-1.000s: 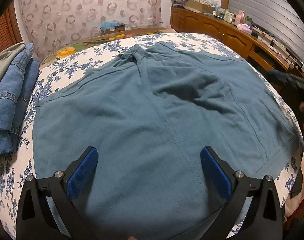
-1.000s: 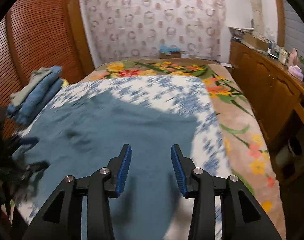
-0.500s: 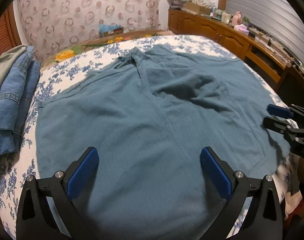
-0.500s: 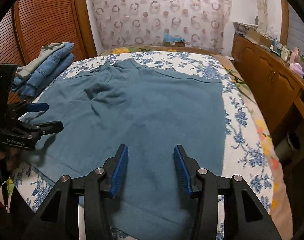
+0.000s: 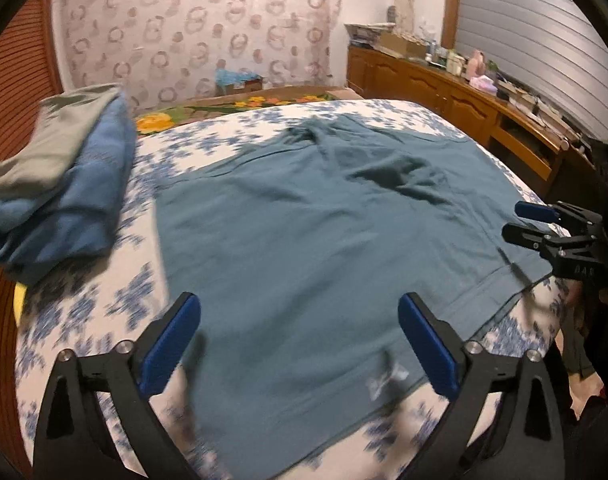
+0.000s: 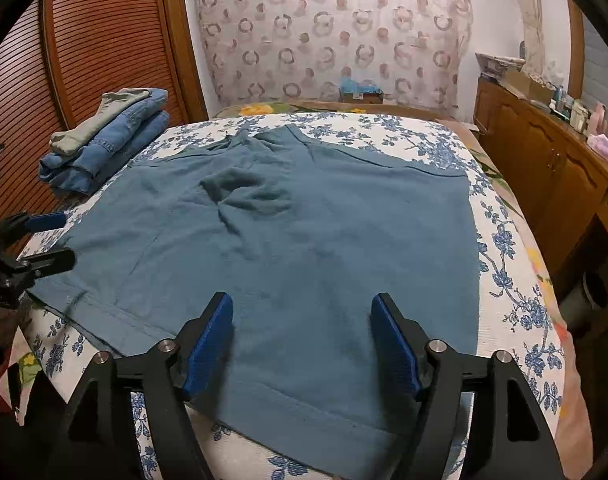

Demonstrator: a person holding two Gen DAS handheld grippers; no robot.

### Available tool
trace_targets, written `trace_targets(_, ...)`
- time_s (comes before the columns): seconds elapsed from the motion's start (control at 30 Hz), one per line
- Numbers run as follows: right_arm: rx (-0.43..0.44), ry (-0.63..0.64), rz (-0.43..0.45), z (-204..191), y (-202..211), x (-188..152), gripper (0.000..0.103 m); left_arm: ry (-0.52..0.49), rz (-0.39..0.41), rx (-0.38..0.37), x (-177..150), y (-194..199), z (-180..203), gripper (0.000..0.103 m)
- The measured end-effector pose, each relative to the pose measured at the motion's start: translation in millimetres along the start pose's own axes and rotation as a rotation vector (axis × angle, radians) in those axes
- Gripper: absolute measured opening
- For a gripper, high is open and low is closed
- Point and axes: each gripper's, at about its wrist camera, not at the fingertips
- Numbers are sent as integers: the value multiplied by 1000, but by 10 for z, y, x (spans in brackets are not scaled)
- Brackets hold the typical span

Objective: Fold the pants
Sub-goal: 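Move the left gripper to the leg hem and close on it, then lift the hem with the left gripper and fold the leg over the other leg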

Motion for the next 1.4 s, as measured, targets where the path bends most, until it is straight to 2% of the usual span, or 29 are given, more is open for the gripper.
trace_targets(0.27, -7, 22, 35, -110, 101, -26, 75, 91, -15, 45, -276, 158, -364, 83)
trace_targets(0.33, -2, 29, 38, -141, 116, -46, 75, 118, -22, 41, -360, 180, -420, 76)
trace_targets(0.63, 23, 43, 52, -214, 153, -58, 75, 151, -50, 22, -592, 225, -441, 50)
trace_targets(0.8, 30, 48, 48, -233, 133, -84, 75, 144, -50, 19, -606, 231, -380, 43)
trace_targets(0.87, 29, 45, 45, -226, 122, -93, 75, 142, -48, 8, -608, 234, -362, 37)
trace_targets(0.93, 28, 42, 45, -224, 115, -98, 75, 143, -46, -17, -601, 235, -344, 25)
trace_targets(1.03, 25, 35, 47, -231, 128, -105, 75, 133, -36, -17, -569, 251, -308, 16)
trace_targets(1.13, 30, 28, 46, -218, 129, -115, 75, 124, -19, -30, -485, 289, -251, 12)
trace_targets(1.4, 18, 18, 49, -192, 167, -139, 75, 59, 23, -84, -168, 262, 9, 10)
Point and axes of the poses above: each gripper's, at about its wrist camera, not at the fingertips, and y roughly against the way its jaws point, z to its right, x to its top, and after that the axes turned 3 degrees about y, right-handed
